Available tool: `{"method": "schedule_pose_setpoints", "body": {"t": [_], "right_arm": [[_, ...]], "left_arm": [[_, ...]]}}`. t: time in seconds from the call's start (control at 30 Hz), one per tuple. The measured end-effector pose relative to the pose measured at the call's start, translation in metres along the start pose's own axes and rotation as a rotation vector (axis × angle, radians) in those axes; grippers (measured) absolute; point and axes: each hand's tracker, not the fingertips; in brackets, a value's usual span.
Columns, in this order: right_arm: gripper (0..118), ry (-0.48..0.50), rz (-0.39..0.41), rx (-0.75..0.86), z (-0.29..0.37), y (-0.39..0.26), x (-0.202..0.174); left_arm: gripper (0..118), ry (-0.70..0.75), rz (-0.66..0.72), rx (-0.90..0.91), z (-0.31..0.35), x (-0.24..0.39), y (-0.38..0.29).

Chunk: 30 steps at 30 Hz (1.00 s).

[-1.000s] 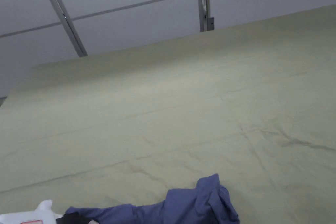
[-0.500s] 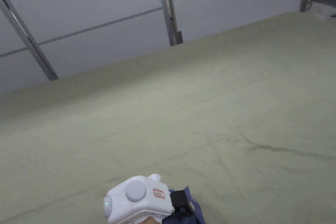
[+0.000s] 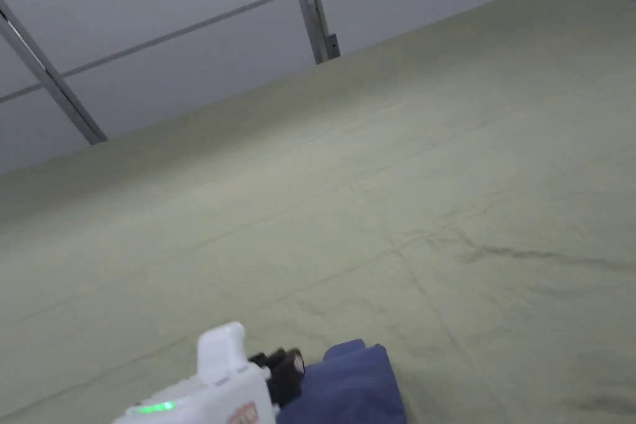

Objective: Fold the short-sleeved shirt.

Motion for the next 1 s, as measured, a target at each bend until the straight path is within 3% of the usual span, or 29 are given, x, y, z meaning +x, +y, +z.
{"method": "schedule_pose_setpoints", "body": {"t": [0.13, 0.23, 0.3, 0.33, 0.43, 0.57, 0.7, 0.73, 0.87, 1.0], "right_arm": [[4, 0.021, 0.022, -0.025, -0.005, -0.004, -0.009], [4, 0.025, 0.037, -0.037, -0.006, -0.006, -0.016], [4, 0.031, 0.060, -0.050, -0.004, -0.007, -0.021], [4, 0.032, 0.086, -0.061, -0.004, -0.007, -0.025], [4, 0.054, 0.196, -0.122, -0.011, -0.013, -0.039], [4, 0.103, 0.329, -0.207, -0.039, -0.035, -0.073], [4, 0.219, 0.424, -0.333, -0.082, -0.071, -0.117], [4, 0.240, 0.456, -0.381, -0.098, -0.084, -0.127], [4, 0.256, 0.565, -0.592, -0.171, -0.141, -0.150], [4, 0.117, 0.723, -0.779, -0.240, -0.203, -0.154]], "left_arm": [[17, -0.243, 0.050, -0.160, -0.034, 0.051, -0.029], [16, -0.180, -0.018, -0.257, -0.074, 0.099, -0.029], [17, -0.164, 0.021, -0.288, -0.090, 0.109, -0.022], [17, -0.603, 0.233, -0.104, -0.095, 0.127, -0.014], [17, -0.759, 0.381, -0.041, -0.077, 0.095, -0.005], [17, -0.787, 0.489, 0.094, -0.041, 0.030, -0.006], [16, -0.778, 0.659, 0.192, -0.017, -0.046, -0.028], [16, -1.116, 0.875, 0.349, -0.008, -0.050, -0.025], [17, -1.078, 1.020, 0.313, -0.010, -0.097, -0.067], [17, -1.012, 1.087, 0.219, -0.024, -0.112, -0.108]]}}
